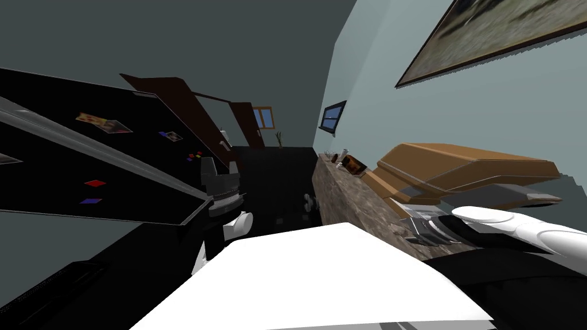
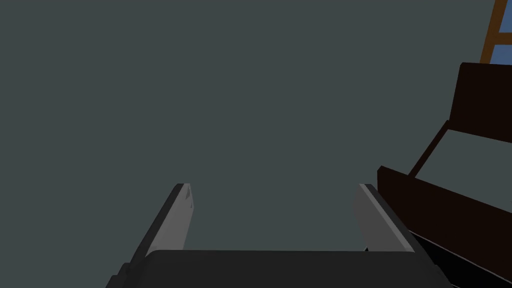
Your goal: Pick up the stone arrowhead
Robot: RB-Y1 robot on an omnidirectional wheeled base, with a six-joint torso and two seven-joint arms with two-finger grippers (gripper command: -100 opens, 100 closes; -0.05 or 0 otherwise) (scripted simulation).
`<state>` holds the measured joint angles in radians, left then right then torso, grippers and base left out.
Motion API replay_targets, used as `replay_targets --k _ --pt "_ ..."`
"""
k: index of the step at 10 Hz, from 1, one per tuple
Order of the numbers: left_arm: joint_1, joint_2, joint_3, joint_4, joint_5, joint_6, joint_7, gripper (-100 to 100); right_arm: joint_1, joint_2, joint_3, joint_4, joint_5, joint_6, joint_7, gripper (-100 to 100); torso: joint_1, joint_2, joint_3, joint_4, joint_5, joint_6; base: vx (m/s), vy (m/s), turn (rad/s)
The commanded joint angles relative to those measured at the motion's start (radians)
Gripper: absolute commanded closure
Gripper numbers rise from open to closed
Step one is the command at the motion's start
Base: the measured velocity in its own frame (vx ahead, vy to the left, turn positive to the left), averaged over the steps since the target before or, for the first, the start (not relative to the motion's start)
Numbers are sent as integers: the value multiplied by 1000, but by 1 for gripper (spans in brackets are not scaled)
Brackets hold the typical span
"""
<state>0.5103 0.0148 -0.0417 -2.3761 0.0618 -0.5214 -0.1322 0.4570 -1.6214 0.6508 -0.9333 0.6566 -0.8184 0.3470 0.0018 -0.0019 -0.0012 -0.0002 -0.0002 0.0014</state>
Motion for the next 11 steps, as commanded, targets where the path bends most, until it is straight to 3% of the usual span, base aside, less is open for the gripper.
replay_targets --k 1,4,5,9,10,11 --pt "0 0 0 0 0 0 0 0 1 34 4 10 7 21 6 -100 0 0 0 0 0 0 -4 -12 64" --pt "0 0 0 0 0 0 0 0 -1 55 7 21 13 29 10 -100 -1 3 2 1 0 0 -7 -10 39" --pt "0 0 0 0 0 0 0 0 -3 58 7 22 14 30 10 100 0 3 2 1 0 0 0 0 0" --pt "0 0 0 0 0 0 0 0 -3 58 7 21 14 30 11 100 0 3 2 1 0 0 0 0 0" --pt "0 0 0 0 0 0 0 0 -3 58 8 21 14 30 11 0 0 3 2 1 0 0 0 0 0" --pt "0 0 0 0 0 0 0 0 1 27 3 8 5 17 5 100 0 3 2 1 0 0 13 3 -75"
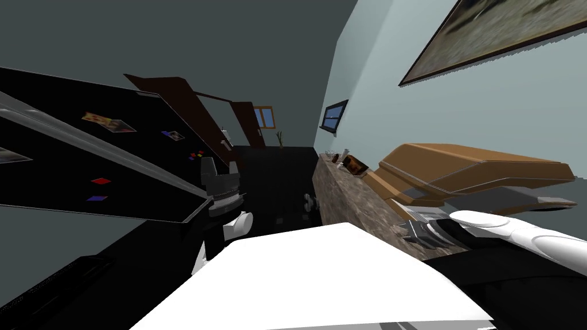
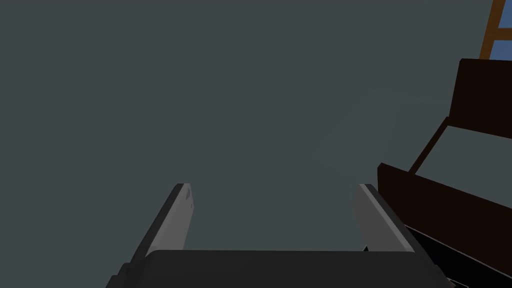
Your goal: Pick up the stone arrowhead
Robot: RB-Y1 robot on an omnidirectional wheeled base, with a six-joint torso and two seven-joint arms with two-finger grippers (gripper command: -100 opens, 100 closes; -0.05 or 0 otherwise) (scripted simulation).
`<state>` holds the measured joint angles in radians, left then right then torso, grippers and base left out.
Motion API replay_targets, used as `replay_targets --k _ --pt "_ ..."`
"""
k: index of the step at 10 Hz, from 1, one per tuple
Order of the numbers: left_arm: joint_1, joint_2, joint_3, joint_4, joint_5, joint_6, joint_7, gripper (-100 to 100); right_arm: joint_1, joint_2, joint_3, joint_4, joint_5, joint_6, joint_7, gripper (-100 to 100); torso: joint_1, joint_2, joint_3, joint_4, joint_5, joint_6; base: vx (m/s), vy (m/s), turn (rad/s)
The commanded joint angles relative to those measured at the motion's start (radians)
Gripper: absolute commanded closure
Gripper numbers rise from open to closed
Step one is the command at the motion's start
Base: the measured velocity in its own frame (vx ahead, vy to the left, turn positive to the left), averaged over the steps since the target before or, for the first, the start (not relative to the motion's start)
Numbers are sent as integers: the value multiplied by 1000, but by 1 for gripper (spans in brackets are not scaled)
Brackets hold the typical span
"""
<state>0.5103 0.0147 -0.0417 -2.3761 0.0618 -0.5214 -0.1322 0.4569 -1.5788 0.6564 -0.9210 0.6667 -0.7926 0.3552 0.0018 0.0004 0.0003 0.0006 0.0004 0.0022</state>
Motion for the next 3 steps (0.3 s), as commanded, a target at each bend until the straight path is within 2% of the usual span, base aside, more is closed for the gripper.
replay_targets --k 1,2,3 --pt "0 0 0 0 0 0 0 0 1 -29 -4 -8 -7 -18 -6 100 0 0 0 0 0 0 15 15 -61" --pt "0 0 0 0 0 0 0 0 11 -22 -5 -16 -10 -2 -3 100 1 0 0 0 0 0 4 6 -14" --pt "0 0 0 0 0 0 0 0 12 -25 -5 -18 -12 -3 -4 0 1 0 0 0 0 -1 0 0 0"
